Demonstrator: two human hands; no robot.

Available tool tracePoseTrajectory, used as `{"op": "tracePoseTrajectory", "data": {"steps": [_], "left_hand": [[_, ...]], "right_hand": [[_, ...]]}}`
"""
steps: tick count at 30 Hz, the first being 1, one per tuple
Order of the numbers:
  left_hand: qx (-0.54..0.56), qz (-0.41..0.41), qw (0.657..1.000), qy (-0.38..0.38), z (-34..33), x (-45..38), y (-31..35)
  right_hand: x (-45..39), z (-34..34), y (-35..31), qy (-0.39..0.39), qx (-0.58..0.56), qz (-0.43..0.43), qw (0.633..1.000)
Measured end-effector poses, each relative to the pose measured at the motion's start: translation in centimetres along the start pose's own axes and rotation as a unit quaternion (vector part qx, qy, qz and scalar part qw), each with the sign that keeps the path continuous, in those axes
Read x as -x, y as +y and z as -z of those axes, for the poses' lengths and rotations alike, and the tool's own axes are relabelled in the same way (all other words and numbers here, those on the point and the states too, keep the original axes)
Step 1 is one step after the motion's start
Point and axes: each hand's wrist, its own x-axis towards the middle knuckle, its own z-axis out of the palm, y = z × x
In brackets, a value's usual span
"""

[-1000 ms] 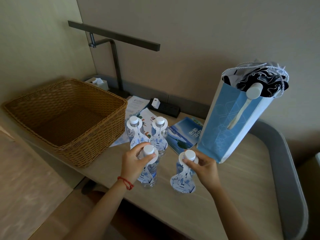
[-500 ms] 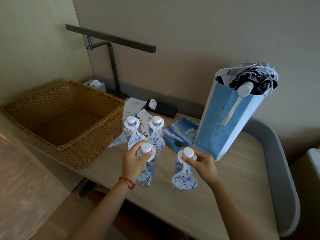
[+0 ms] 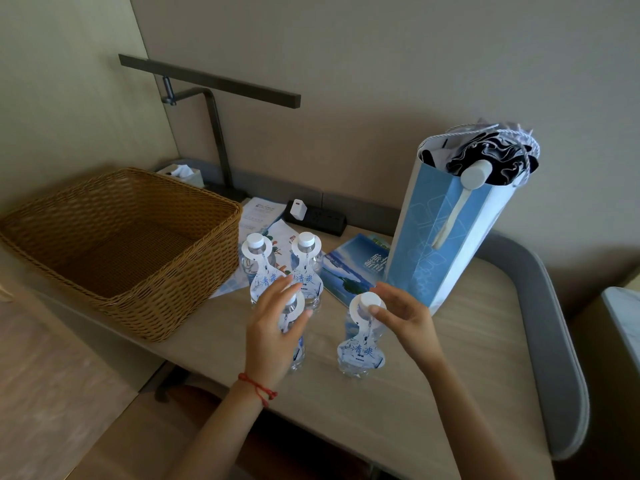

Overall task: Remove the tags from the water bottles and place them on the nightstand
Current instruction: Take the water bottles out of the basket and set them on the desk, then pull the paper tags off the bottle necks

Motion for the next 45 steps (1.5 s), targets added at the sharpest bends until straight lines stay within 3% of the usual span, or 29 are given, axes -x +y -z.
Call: {"op": "tracePoseTrajectory", "data": {"steps": [6,12,17,22,31,42,45], "left_hand": [[0.069,-0.001,0.995,-0.071,-2.7,0.7,1.3],[0.170,0.208,0.945,-0.188,-5.7,-0.1,-0.2],[0.230,0.268,0.903,-0.245,-7.5,0.3,-1.3],[0.232,0.243,0.907,-0.255,-7.8,1.5,-2.0],[0.261,0.275,0.895,-0.237,-6.9,2.0,-2.6],[0.272,0.240,0.889,-0.278,-7.1,1.0,-3.0],[0.280,0.251,0.883,-0.280,-7.2,1.1,-3.1]], "right_hand": [[1.1,0.8,-0.1,0.080,0.005,0.000,0.997],[1.8,0.6,0.4,0.108,0.049,-0.043,0.992],[2.1,-0.4,1.1,0.130,0.058,-0.098,0.985],[2.8,-1.8,1.7,0.148,0.009,-0.113,0.982],[1.7,-2.3,0.6,0.149,-0.062,-0.148,0.976],[0.9,-2.0,-0.4,0.138,-0.044,-0.135,0.980],[0.7,-1.9,-0.7,0.129,-0.103,-0.144,0.976]]}}
